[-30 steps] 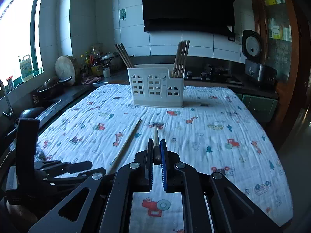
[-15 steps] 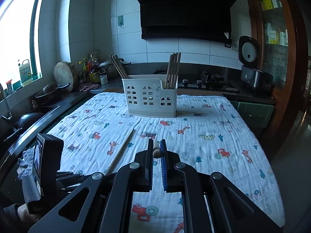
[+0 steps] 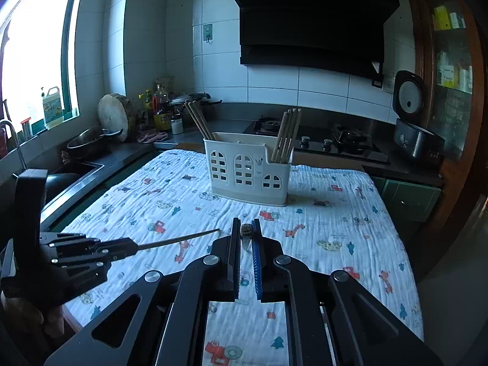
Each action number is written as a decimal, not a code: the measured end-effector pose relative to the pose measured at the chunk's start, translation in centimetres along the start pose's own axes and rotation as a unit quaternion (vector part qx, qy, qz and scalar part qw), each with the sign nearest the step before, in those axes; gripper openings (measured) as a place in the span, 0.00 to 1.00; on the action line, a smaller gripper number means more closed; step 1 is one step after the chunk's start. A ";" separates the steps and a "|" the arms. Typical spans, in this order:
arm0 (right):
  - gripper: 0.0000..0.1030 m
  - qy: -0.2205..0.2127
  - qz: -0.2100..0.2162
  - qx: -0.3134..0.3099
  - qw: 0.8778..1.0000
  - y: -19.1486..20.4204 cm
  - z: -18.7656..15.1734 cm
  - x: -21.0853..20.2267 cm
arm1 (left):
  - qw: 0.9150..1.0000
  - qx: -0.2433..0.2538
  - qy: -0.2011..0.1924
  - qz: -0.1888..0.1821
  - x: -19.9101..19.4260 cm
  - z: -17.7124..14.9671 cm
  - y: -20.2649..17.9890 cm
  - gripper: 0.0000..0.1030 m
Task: Organize utensils
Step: 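Carry both chopsticks to the white holder and insert them upright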
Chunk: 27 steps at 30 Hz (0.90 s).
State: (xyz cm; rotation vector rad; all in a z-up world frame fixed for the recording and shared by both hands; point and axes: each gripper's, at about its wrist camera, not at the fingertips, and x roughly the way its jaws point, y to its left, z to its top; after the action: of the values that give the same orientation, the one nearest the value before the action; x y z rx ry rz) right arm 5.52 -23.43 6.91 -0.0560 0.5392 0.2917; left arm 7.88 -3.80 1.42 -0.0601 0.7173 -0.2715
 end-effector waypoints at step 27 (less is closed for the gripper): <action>0.07 0.010 -0.005 -0.034 0.999 -4.3 20.7 5.3 | 0.985 0.032 -0.165 -0.026 -2.9 25.4 1.3 0.05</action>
State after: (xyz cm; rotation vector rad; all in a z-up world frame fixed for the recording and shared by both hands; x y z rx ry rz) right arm 21.39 -23.51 21.87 -0.1271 0.5490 0.3004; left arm 22.73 -2.79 22.26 -0.0600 0.3784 -0.3252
